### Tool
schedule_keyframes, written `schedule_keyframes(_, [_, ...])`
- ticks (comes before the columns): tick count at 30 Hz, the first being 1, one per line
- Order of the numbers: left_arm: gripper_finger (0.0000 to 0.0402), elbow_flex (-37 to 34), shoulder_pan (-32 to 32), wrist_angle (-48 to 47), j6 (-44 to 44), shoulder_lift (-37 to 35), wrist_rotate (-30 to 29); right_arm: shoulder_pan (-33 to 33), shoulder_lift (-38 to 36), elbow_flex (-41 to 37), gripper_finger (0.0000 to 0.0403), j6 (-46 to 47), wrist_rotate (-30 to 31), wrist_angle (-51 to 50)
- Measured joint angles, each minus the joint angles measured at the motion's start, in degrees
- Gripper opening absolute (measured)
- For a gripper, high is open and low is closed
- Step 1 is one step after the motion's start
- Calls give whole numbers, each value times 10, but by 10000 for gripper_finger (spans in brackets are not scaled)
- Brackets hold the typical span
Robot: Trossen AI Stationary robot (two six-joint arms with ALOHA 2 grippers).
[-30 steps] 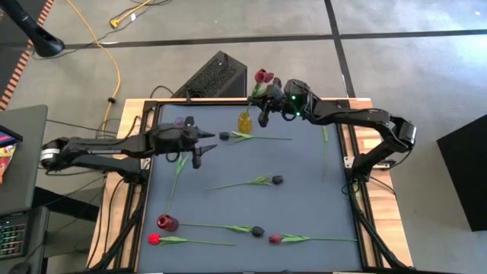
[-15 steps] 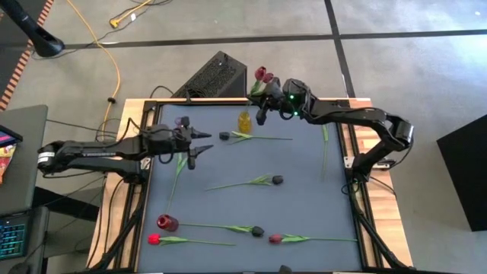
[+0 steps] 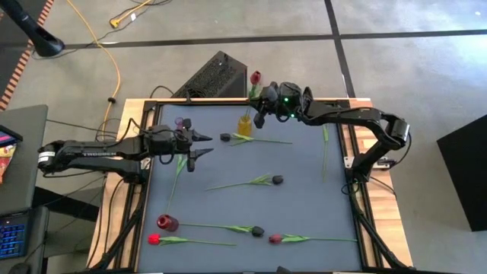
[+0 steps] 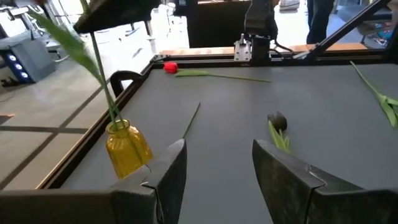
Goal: Sort flowers into vase by color
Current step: Put the top dark red flower into the yellow vase
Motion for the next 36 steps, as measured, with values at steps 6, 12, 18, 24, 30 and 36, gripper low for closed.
schedule_keyframes(6, [173,0,0,-8,0,0,0,1,-9,0,31,0,3,-5])
schedule_keyframes(12, [173,0,0,-8,-2,0,0,-4,-7,0,32,2,3,-10])
schedule_keyframes(18, [173,0,0,-8,-4,0,0,-2,-6,0,48,2,0,-19])
schedule_keyframes(24, [173,0,0,-8,-4,0,1,-1,-6,0,72,5,-3,-30])
schedule_keyframes(30, [173,0,0,-8,-5,0,1,-1,-6,0,119,5,-3,-59])
schedule_keyframes(36, [173,0,0,-8,-7,0,3,3,-6,0,192,6,-6,-95])
